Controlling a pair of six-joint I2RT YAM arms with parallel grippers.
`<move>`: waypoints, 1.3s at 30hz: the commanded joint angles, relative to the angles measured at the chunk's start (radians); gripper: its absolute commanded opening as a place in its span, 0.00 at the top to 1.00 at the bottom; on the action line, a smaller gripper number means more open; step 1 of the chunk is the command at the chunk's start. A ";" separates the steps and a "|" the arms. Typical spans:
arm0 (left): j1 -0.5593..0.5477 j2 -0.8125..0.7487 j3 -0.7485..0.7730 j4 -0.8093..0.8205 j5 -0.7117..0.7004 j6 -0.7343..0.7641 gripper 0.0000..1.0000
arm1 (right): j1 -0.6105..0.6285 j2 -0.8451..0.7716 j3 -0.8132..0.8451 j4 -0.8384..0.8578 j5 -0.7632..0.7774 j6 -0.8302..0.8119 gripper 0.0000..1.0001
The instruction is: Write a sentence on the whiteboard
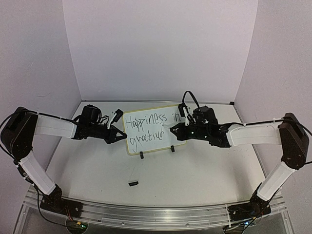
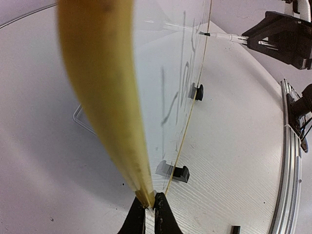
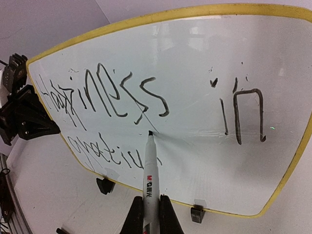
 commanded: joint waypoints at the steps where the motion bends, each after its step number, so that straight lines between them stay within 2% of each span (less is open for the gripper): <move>1: 0.005 -0.009 0.023 -0.019 -0.093 0.037 1.00 | -0.005 0.021 0.003 0.007 -0.007 0.009 1.00; 18: 0.005 -0.006 0.022 -0.017 -0.091 0.038 1.00 | -0.005 0.040 -0.087 0.020 -0.006 0.064 1.00; 28: 0.005 -0.008 0.023 -0.018 -0.093 0.038 1.00 | -0.005 -0.054 -0.090 0.020 0.060 0.048 1.00; 33: 0.005 -0.010 0.023 -0.018 -0.094 0.037 1.00 | -0.005 -0.095 -0.105 0.022 0.039 0.047 1.00; 39: 0.005 -0.009 0.023 -0.018 -0.092 0.037 1.00 | -0.005 -0.054 -0.096 0.038 -0.017 0.051 1.00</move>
